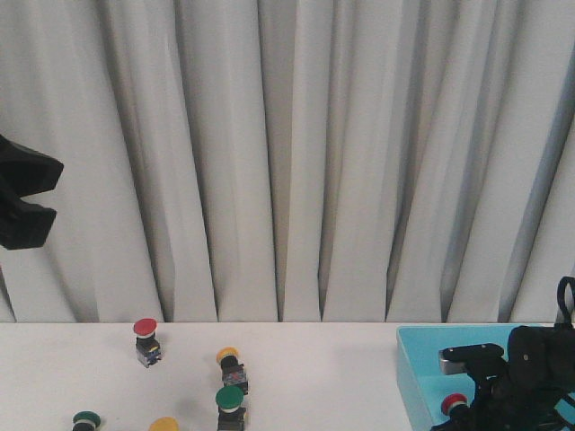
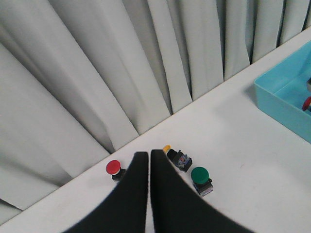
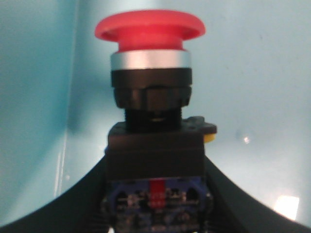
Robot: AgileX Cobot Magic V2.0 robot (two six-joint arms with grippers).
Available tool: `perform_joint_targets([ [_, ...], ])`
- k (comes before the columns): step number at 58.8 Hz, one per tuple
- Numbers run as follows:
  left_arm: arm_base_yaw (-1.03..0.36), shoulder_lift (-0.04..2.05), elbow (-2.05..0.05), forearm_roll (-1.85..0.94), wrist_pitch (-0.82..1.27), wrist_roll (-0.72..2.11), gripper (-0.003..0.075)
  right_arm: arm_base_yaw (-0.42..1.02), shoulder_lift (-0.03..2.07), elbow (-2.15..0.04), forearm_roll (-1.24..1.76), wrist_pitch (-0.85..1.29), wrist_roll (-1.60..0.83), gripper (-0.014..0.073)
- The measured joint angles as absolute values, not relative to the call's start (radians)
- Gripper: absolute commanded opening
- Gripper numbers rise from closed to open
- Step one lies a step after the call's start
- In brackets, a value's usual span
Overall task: Pick red and yellow buttons and place in box
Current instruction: 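Carry the red button with the right gripper and drop it into the blue box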
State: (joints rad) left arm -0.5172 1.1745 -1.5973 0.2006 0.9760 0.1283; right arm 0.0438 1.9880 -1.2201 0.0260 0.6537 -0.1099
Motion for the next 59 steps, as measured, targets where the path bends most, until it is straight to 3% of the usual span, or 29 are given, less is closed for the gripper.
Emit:
perform_joint_targets([
  [11,-0.517,1.174,-1.597,0.201,0.933,0.127,0.0,0.044,1.99,-1.22,0.037,0.637,-0.134,0.0553],
  [26,-0.517,1.174,-1.597,0.201,0.904,0.097,0.0005,0.044,1.956,-1.219,0.03,0.635,-0.137,0.0558],
  [45,-0.517,1.174,-1.597,0.201,0.904,0.056,0.0019,0.044,1.635,-1.328,0.063,0.66,-0.151,0.0558],
  [53,-0.517,1.174,-1.597,0.227,0.903,0.01,0.0075,0.044,1.476,-1.374,0.121,0.664,-0.206,0.0558],
  [59,-0.517,1.184,-1.597,0.271,0.903,-0.018,0.0176,0.044,1.355,-1.383,0.187,0.664,-0.27,0.0558],
])
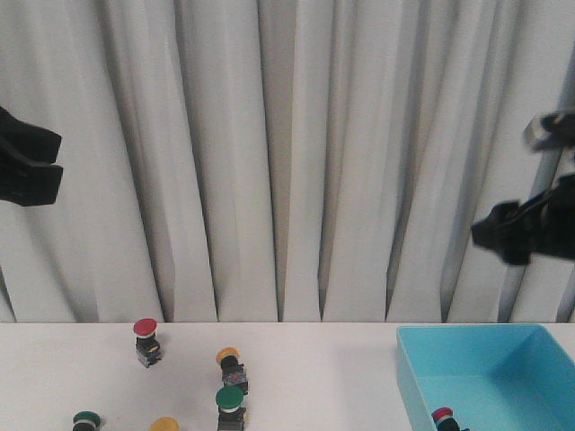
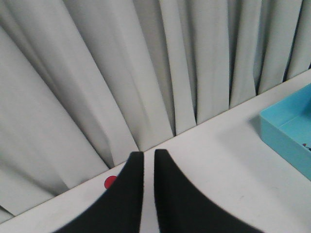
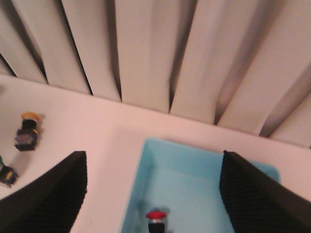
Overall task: Pick red and yellow buttons and place in box
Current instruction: 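Carry the red button with the right gripper and drop it into the blue box, then lower the left gripper onto the yellow-capped button and grasp it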
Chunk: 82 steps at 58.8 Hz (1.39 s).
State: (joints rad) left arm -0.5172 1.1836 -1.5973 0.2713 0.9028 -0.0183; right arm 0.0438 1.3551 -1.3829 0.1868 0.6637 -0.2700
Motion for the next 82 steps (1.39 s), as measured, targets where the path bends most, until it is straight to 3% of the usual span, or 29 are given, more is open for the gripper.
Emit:
perform_joint_targets([
  [13,-0.517,1.271,-1.597,0.334,0.961,-0.024,0.0541,0.044,1.145,-1.384,0.316,0.684,-0.367,0.0557],
  [22,-0.517,1.41,-1.597,0.367,1.027,-0.085,0.0671,0.044,1.068,-1.384,0.326,0.749,-0.372,0.0542],
  [33,-0.517,1.599,-1.597,0.381,1.082,-0.196,0.0648,0.044,1.022,-1.384,0.328,0.827,-0.372,0.0512],
  [46,-0.496,1.775,-1.597,0.367,1.148,-0.256,0.0568,0.044,0.996,-1.384,0.328,0.851,-0.368,0.0497],
  [57,-0.432,1.823,-1.597,0.267,1.152,-0.28,0.0518,0.071,0.996,-1.384,0.324,0.86,-0.367,0.0497],
  [82,-0.369,1.908,-1.597,0.163,1.134,-0.258,0.0514,0.203,0.996,-1.384,0.231,0.879,-0.359,0.0497],
])
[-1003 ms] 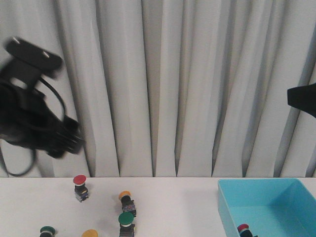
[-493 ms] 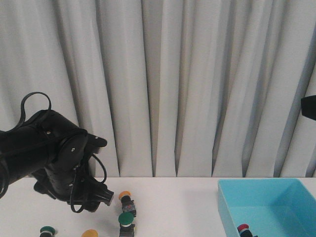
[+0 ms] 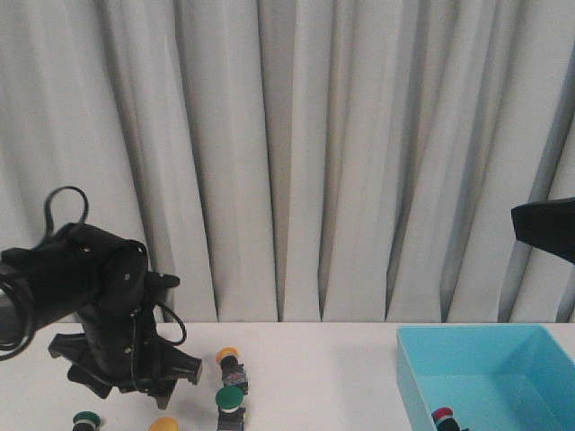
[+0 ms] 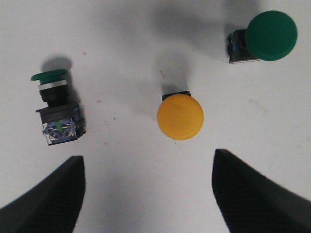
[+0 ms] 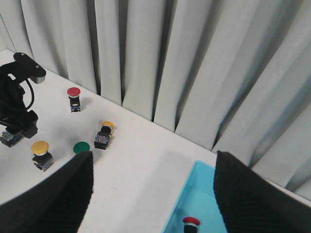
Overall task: Pick red and yellow buttons and place in box
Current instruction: 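Lower the left gripper onto the yellow-capped button and grasp it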
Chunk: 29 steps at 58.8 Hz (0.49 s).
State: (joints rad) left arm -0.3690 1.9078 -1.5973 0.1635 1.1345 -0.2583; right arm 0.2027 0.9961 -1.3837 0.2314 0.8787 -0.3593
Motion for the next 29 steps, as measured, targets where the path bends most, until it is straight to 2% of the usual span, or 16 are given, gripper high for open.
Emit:
perform_joint_targets([
  [29,-0.369,1.965,-1.597,0.17,1.066,-0.243,0.0514,0.203,0.996,-1.384,0.228,0.881,-0.357,0.0497],
])
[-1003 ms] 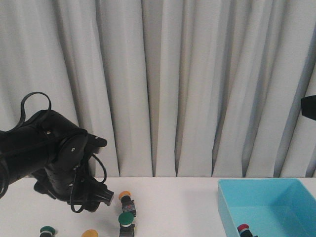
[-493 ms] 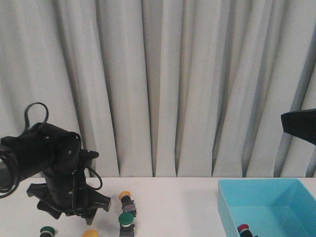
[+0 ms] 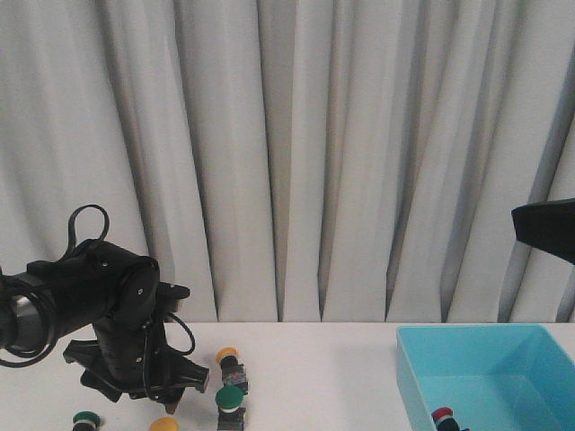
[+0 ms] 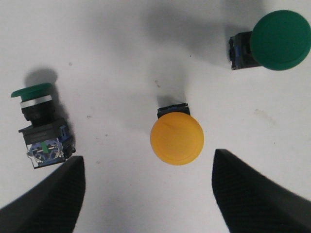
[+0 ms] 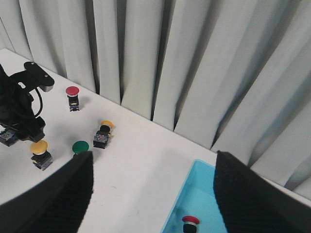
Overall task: Pick red and yellow buttons and place in box
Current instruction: 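Lower the left gripper onto the yellow-capped button and grasp it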
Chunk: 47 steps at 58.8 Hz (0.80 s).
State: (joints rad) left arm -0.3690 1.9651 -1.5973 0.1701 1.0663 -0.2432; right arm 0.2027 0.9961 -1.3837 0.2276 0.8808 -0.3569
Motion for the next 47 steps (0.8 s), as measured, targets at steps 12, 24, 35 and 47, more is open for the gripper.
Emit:
perform_joint_targets([
  [12,-0.369,1.965,-1.597,0.169,1.058,-0.303,0.0514,0.203,0.996,-1.384,0.228,0.884,-0.356,0.0491],
  [24,-0.369,1.965,-1.597,0.168,1.053,-0.317,0.0529,0.203,0.996,-1.384,0.228,0.885,-0.356,0.0487],
  [35,-0.369,1.965,-1.597,0.168,1.05,-0.317,0.0587,0.203,0.996,-1.384,0.228,0.886,-0.356,0.0487],
  [47,-0.369,1.965,-1.597,0.168,1.05,-0.318,0.0601,0.203,0.996,-1.384,0.228,0.887,-0.356,0.0487],
])
